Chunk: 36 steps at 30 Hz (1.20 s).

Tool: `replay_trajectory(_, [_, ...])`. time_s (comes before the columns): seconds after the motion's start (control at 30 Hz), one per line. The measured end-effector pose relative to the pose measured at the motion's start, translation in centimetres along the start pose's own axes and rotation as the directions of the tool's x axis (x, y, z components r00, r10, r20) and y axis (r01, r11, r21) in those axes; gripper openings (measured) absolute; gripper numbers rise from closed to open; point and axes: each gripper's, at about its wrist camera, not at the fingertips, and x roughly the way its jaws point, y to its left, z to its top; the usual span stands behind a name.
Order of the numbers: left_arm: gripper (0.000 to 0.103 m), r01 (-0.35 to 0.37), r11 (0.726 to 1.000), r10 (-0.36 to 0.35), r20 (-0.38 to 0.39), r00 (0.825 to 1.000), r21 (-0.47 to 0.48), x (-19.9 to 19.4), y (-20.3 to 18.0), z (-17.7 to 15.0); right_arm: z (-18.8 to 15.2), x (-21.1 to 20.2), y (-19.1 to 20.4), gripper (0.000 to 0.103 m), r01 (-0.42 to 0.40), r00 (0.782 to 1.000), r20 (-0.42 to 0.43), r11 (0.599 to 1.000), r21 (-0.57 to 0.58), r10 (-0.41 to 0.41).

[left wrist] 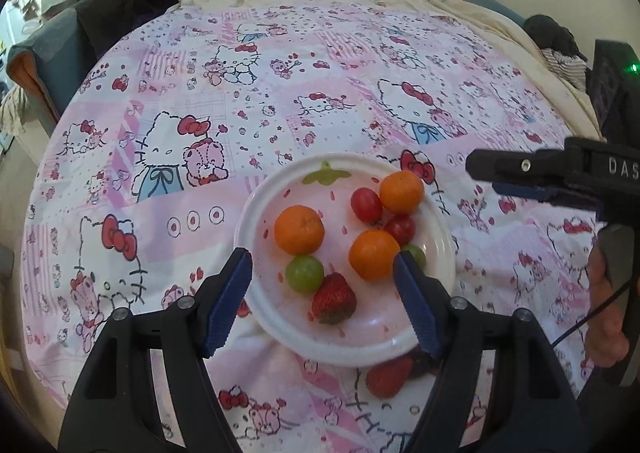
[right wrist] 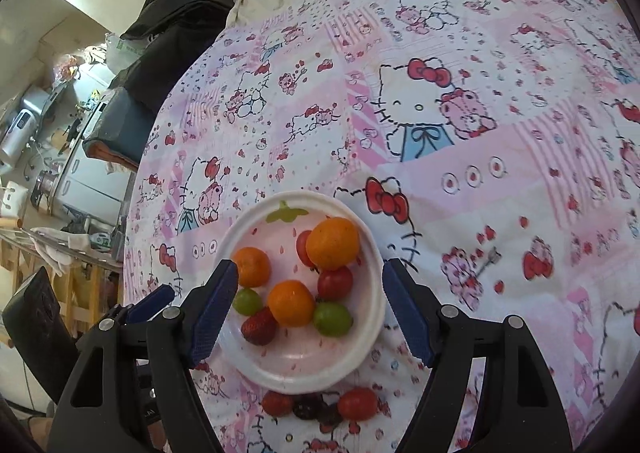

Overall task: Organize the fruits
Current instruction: 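Grasp the large strawberry with the left tool while the right tool grasps a dark cherry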

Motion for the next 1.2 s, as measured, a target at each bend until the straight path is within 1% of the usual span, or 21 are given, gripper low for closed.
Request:
replay_trajectory(0.13, [0.07,0.013,1.0,-0.012,-0.024,1.0,0.026,-0.8,-0.2,-1.2,-1.2,-1.6,-0.3,0.077,0.006,1.0,0.012,1.0,0.022,-0.006])
replay_trajectory(0.27, [0.07,0.021,0.999,-0.019,-0.082,0.996,0.024,-0.7,-0.2,-2.9,-2.5,-3.1,-0.8,0.077,0.002,1.0,0.025,0.998,0.058,-0.003])
replay_trajectory(0.37, [0.07,-0.009,0.998,0.017,-0.137,0.99,0.065,-0.1,-0.7,-4.6,-3.6,-4.1,-1.3,0.077,-0.005,1.0,0.025,0.996,0.089,0.003])
replay_trajectory(0.4, [0.07,-0.004,0.996,0.02,-0.171,0.985,0.092,0.3,-1.0,-5.4,-3.9,-4.3,-1.4,0.077,-0.008,1.0,0.026,0.995,0.098,0.005])
replay_trajectory(0.47, [0.07,0.015,0.992,0.012,-0.206,0.979,0.129,0.7,-1.6,-6.4,-4.7,-4.8,-1.6,0.077,-0.012,1.0,0.024,0.993,0.114,0.009])
replay_trajectory(0.6, [0.07,0.059,0.978,-0.01,-0.238,0.971,0.201,1.4,-2.9,-7.7,-6.4,-5.4,-2.1,0.077,-0.006,1.0,0.01,0.992,0.125,0.004])
replay_trajectory(0.67, [0.07,0.083,0.974,-0.026,-0.258,0.966,0.212,2.1,-3.5,-8.0,-7.0,-5.6,-2.4,0.077,0.0,1.0,0.001,0.991,0.13,-0.001])
replay_trajectory(0.73, [0.066,0.094,0.972,-0.031,-0.275,0.961,0.217,2.9,-3.9,-8.1,-7.5,-5.8,-2.8,0.077,0.006,1.0,-0.005,0.991,0.132,-0.005])
replay_trajectory(0.8, [0.051,0.112,0.967,-0.041,-0.296,0.954,0.227,3.8,-4.4,-8.2,-7.9,-6.1,-3.2,0.077,0.015,1.0,-0.006,0.991,0.135,-0.015])
replay_trajectory(0.87, [0.048,0.126,0.963,-0.045,-0.318,0.947,0.239,4.6,-4.8,-8.4,-8.1,-6.5,-3.7,0.077,0.022,1.0,-0.001,0.989,0.143,-0.022])
replay_trajectory(1.03, [0.047,0.139,0.953,-0.052,-0.306,0.951,0.269,5.1,-5.5,-8.3,-8.6,-6.7,-4.8,0.077,0.027,1.0,-0.01,0.984,0.175,-0.025])
replay_trajectory(1.07, [0.043,0.145,0.948,-0.056,-0.301,0.952,0.282,5.2,-5.6,-8.3,-8.6,-6.6,-4.9,0.077,0.029,1.0,-0.016,0.984,0.178,-0.026])
replay_trajectory(1.1, [0.031,0.153,0.942,-0.059,-0.299,0.952,0.299,5.2,-5.8,-8.3,-8.7,-6.5,-5.0,0.077,0.029,0.999,-0.021,0.983,0.18,-0.026])
replay_trajectory(1.13, [0.027,0.168,0.936,-0.07,-0.306,0.949,0.308,5.3,-6.0,-8.2,-8.7,-6.4,-4.9,0.077,0.028,0.999,-0.023,0.983,0.179,-0.024])
replay_trajectory(1.2, [0.026,0.176,0.938,-0.078,-0.314,0.946,0.298,5.2,-5.9,-8.0,-8.7,-6.3,-4.6,0.077,0.031,0.999,-0.026,0.986,0.166,-0.027])
